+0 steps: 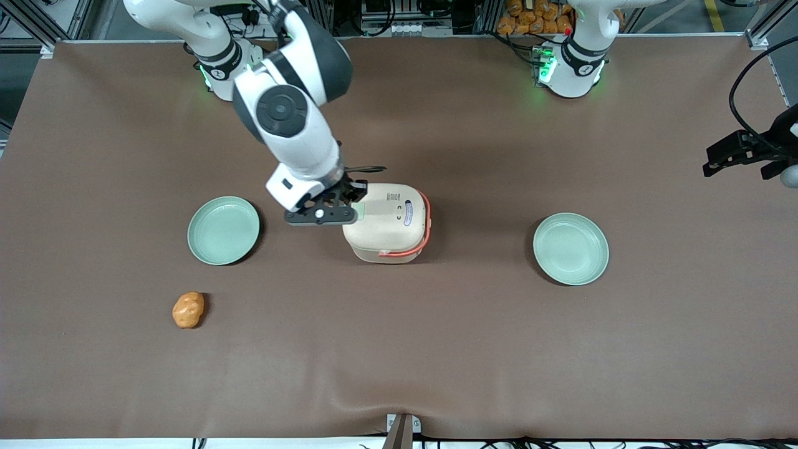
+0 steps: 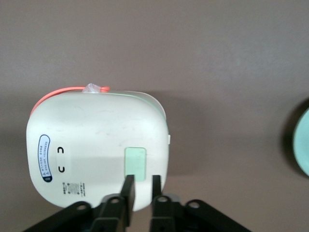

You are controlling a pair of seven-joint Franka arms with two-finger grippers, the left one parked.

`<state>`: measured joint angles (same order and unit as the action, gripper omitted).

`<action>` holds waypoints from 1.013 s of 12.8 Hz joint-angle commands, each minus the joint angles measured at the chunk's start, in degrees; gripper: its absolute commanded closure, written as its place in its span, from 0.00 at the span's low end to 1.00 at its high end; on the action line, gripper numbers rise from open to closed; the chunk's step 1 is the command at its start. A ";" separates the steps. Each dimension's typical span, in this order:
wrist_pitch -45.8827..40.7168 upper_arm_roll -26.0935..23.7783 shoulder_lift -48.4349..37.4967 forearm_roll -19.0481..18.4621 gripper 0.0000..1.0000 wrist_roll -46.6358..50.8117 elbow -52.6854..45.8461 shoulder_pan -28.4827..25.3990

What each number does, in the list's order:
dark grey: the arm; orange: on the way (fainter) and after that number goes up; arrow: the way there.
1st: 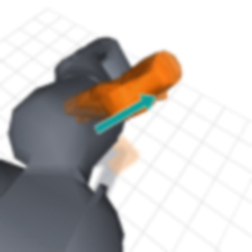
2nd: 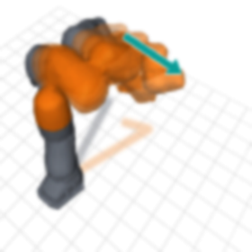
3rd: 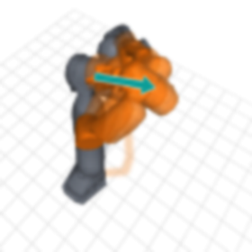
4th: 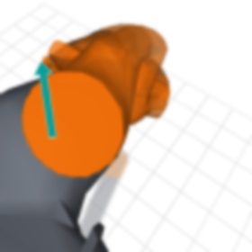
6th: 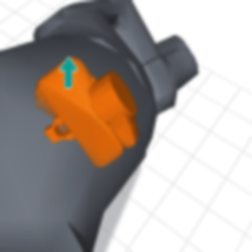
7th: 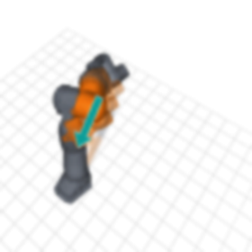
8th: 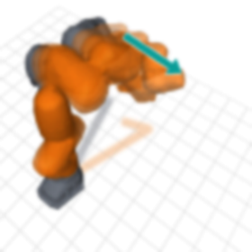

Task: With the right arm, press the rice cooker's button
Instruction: 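Lower the closed right gripper and press down on the green button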

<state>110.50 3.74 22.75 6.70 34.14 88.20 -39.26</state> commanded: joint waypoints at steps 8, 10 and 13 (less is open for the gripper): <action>3.76 0.75 3.35 -0.29 1.00 7.26 1.45 -2.40; 4.29 0.75 3.44 -0.29 1.00 8.65 1.89 -2.40; 4.38 0.75 3.79 -0.29 1.00 9.19 1.98 -2.49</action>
<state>114.16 4.01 26.40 6.69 41.95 89.87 -41.07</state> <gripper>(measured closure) 0.991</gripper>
